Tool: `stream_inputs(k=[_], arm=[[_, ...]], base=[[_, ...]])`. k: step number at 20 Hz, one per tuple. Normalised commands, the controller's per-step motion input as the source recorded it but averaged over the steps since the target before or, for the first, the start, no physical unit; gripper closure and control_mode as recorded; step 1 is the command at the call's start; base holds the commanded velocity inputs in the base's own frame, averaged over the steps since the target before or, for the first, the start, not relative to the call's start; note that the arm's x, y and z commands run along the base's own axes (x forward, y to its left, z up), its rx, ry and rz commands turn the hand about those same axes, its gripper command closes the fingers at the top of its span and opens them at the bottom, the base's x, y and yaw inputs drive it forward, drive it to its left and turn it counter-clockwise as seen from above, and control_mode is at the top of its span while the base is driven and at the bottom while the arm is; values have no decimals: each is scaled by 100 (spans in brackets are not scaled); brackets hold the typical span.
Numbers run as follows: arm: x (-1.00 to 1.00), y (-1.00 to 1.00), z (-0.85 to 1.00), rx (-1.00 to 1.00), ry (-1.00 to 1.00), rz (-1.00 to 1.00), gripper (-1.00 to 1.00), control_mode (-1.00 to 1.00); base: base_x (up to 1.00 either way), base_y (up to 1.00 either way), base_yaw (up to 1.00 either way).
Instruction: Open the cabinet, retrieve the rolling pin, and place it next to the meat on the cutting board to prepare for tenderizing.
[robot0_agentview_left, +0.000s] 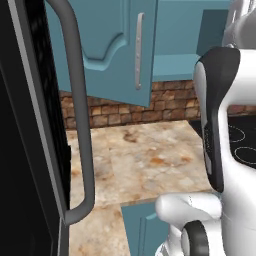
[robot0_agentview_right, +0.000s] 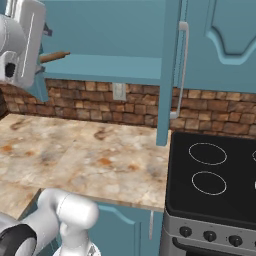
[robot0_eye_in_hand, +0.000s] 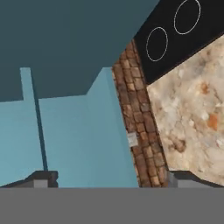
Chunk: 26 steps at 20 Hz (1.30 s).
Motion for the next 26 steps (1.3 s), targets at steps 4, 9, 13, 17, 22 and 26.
stream_inputs(k=[4,9,13,17,22,26], arm=[[20,16,-11,34,19,3,-100,-100],[7,-3,-24,25,9,9,-100,-100],[21,1,-74,29,0,8,-100,-100],[7,9,-87,24,-13,13,-100,-100],[0,3,-39,11,-7,10,-100,-100],[2,0,0,3,0,3,-100,-100]], base=[[0,0,0],[0,0,0],[0,0,0],[0,0,0],[0,0,0],[0,0,0]])
